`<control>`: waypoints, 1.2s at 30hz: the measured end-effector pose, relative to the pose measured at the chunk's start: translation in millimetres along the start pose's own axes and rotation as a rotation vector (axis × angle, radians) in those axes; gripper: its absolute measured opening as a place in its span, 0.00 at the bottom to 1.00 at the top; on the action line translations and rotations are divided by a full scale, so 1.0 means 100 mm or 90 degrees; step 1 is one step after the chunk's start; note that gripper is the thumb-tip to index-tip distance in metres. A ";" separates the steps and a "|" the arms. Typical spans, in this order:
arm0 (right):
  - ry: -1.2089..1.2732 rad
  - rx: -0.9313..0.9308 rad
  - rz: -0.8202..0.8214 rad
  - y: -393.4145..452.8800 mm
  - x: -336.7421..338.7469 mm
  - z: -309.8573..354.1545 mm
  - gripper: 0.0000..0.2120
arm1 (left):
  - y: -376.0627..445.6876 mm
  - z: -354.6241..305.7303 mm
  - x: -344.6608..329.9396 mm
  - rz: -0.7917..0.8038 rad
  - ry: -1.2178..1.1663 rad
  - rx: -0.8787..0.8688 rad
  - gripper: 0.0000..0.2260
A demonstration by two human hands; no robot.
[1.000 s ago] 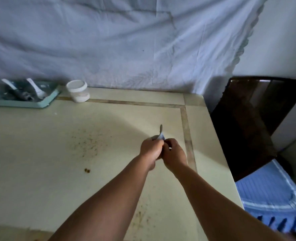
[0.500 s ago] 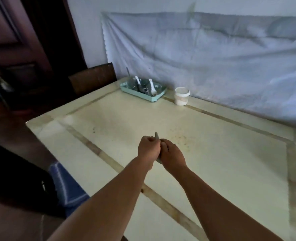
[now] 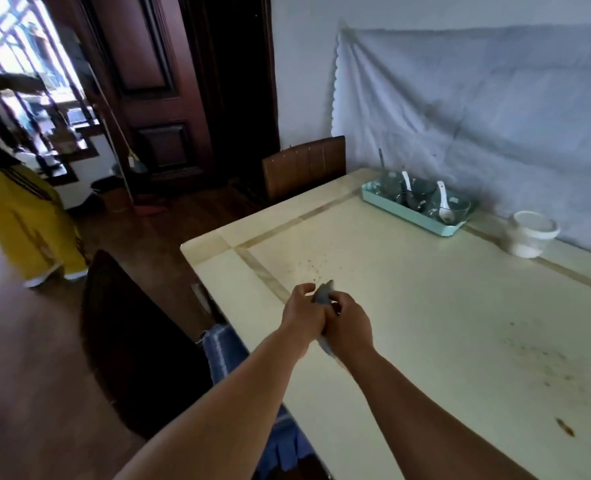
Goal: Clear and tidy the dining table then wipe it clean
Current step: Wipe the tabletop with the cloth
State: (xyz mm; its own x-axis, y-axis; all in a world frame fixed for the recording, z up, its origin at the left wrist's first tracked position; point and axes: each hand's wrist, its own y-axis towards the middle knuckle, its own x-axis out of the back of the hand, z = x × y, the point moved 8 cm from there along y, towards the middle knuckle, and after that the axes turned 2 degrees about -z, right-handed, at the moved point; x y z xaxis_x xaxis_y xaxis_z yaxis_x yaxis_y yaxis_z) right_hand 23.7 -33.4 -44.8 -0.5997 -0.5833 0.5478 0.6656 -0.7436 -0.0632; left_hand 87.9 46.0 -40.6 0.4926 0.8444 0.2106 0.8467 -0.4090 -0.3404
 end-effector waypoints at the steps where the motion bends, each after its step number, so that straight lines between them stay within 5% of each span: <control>1: -0.003 0.005 0.001 0.06 -0.10 0.05 0.14 | 0.09 0.01 0.08 -0.002 0.005 0.001 0.18; 10: -0.066 0.091 0.022 0.80 -0.76 0.35 0.11 | 0.87 -0.04 0.48 -0.042 0.001 -0.001 0.12; 18: -0.081 0.203 -0.016 1.75 -1.26 0.79 0.15 | 1.92 -0.33 0.75 -0.089 0.007 -0.051 0.18; 25: -0.160 0.290 0.090 2.18 -2.04 0.76 0.31 | 2.56 0.31 1.41 -0.227 0.295 0.080 0.15; 30: -0.406 0.273 0.264 2.12 -2.74 0.61 0.28 | 2.73 0.46 1.52 -0.234 0.388 -0.045 0.13; 36: -0.529 0.346 0.287 2.39 -2.90 0.60 0.29 | 2.94 0.46 1.50 -0.228 0.346 -0.093 0.15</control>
State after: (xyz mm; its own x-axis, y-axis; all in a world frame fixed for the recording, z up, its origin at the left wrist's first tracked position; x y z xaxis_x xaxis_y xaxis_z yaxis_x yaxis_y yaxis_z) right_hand 383.0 -22.2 -169.1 0.1007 -0.2117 0.9721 0.9788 -0.1541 -0.1349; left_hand 401.5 68.6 -151.6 0.1746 0.6576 0.7329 0.9766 -0.2108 -0.0435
